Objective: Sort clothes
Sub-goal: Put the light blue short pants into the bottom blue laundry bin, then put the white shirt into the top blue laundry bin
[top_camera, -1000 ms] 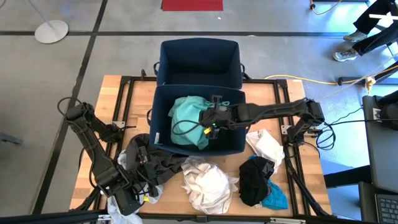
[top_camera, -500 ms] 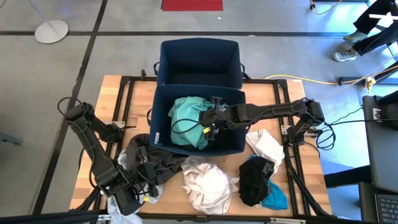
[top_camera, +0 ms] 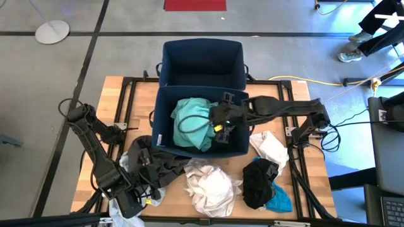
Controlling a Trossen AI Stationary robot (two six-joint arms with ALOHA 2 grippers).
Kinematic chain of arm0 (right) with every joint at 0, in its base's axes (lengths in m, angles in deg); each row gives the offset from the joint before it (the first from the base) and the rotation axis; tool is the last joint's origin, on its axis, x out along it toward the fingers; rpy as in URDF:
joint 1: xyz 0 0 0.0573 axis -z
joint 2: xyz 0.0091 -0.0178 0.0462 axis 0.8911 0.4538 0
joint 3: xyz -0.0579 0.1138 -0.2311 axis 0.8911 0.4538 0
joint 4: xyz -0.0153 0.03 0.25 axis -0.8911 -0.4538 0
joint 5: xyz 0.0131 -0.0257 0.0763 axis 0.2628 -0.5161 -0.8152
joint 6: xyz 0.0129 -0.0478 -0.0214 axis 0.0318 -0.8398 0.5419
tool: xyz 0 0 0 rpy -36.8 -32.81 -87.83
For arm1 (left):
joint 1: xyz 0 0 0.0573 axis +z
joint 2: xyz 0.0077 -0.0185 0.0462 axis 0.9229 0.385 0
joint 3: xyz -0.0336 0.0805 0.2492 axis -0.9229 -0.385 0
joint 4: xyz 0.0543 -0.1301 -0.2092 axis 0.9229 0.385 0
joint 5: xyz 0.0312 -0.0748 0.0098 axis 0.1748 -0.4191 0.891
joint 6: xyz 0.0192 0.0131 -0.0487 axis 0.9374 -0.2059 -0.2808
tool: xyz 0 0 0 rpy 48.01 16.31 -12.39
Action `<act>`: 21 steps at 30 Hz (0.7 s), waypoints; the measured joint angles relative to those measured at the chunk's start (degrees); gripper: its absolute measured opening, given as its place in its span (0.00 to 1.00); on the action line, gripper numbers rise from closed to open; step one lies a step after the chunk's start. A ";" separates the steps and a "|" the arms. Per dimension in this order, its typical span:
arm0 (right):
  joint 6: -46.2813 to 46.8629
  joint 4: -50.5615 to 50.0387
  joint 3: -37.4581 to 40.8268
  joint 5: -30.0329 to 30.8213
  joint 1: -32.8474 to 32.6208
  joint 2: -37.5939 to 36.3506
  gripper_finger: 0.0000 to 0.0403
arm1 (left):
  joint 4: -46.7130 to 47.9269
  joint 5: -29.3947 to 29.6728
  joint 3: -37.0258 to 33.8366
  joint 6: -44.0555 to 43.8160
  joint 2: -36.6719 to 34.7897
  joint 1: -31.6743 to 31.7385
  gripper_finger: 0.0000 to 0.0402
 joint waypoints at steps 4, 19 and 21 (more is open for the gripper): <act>4.20 -4.74 -6.13 -0.52 -4.19 0.00 0.64 | 0.02 0.00 0.00 0.23 0.00 0.00 0.56; 20.92 -5.39 -8.61 2.18 -31.78 0.22 0.64 | 0.01 0.00 -0.02 -0.46 0.00 0.00 0.56; 23.77 -5.08 -7.20 5.32 -35.04 0.22 0.64 | 0.03 0.00 -0.01 -0.91 0.00 -0.02 0.56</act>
